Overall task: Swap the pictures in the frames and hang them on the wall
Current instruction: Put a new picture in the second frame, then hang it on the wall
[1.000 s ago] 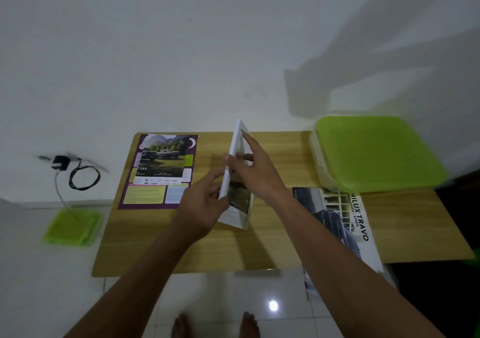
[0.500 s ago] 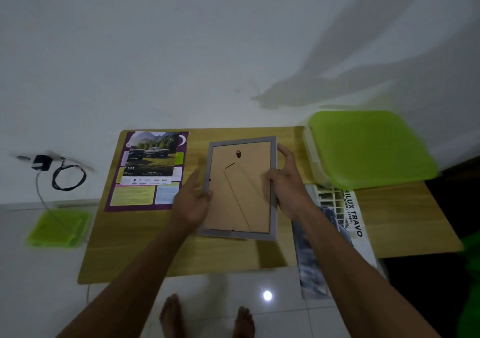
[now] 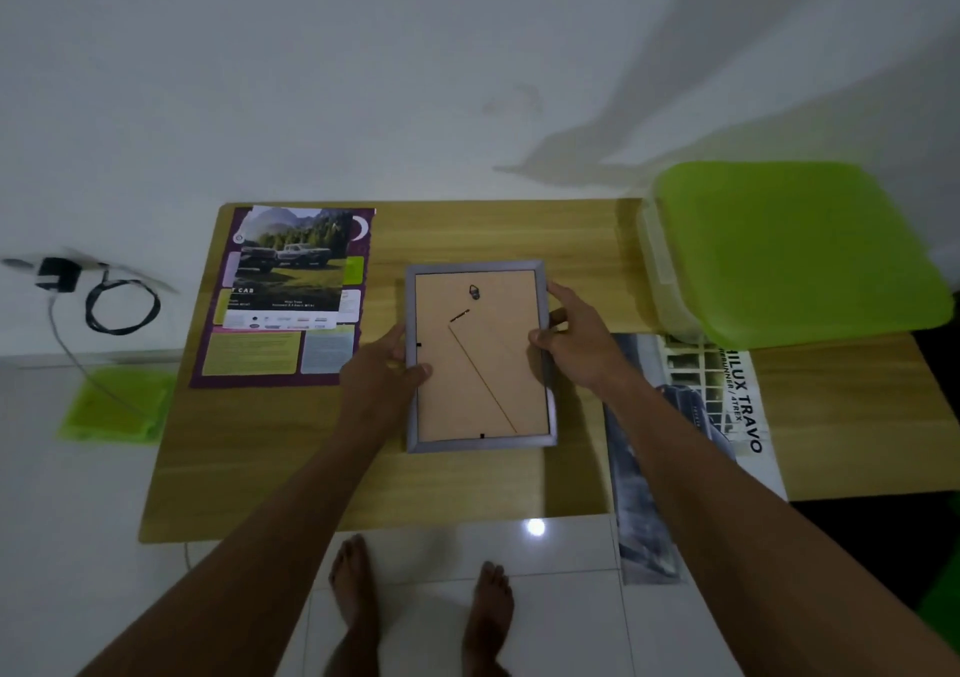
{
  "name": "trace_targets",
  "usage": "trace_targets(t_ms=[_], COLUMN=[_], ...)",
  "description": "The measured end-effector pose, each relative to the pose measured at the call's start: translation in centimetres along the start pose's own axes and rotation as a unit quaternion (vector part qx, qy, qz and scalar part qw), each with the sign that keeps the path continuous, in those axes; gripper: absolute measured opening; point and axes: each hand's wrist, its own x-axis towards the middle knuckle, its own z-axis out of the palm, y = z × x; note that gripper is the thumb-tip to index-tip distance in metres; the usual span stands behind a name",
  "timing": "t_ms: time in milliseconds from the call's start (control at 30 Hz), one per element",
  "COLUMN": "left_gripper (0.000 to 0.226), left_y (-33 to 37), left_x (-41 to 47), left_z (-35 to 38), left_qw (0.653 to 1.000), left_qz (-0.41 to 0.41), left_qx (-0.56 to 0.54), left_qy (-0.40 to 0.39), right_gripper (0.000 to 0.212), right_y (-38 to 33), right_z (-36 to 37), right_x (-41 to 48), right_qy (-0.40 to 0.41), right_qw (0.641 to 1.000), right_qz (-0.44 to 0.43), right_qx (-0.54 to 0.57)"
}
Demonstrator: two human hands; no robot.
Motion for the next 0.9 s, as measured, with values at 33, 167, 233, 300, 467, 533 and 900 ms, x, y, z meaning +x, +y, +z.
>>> trace_targets(t_ms=[33, 167, 233, 300, 467, 533, 900], left_gripper=[0.065, 0.059, 0.058, 0.060, 0.056, 0.056, 0.044], left_y=[0.0, 0.2, 0.0, -0.2, -0.2, -0.6, -3.1], left_x=[0.3, 1.4, 2.0, 2.5, 3.2, 3.5, 0.0], left_z=[0.3, 0.9, 1.1, 1.3, 2.1, 2.4, 1.9], left_qw=[1.000, 0.999, 0.999, 0.999, 0.998, 0.998, 0.970], left_qz=[0.005, 0.038, 0.037, 0.034, 0.043, 0.035, 0.157], left_qx=[0.003, 0.018, 0.020, 0.022, 0.044, 0.050, 0.185], left_qy=[0.005, 0.011, 0.008, 0.003, -0.006, -0.003, 0.005], right_gripper=[0.060, 0.052, 0.053, 0.057, 0.021, 0.010, 0.038], right_y=[0.5, 1.5, 1.6, 1.5, 1.9, 2.4, 3.6], right_z=[0.3, 1.3, 1.6, 1.8, 2.3, 2.5, 4.2], right_x=[0.5, 2.1, 2.7, 3.3, 3.6, 3.8, -2.1], right_qy=[0.018, 0.041, 0.051, 0.061, 0.093, 0.108, 0.022], right_qw=[1.000, 0.998, 0.996, 0.993, 0.984, 0.978, 0.925], right_qz=[0.004, 0.002, -0.004, -0.001, 0.008, 0.002, -0.186], right_qx=[-0.007, -0.041, -0.069, -0.105, -0.154, -0.178, -0.330])
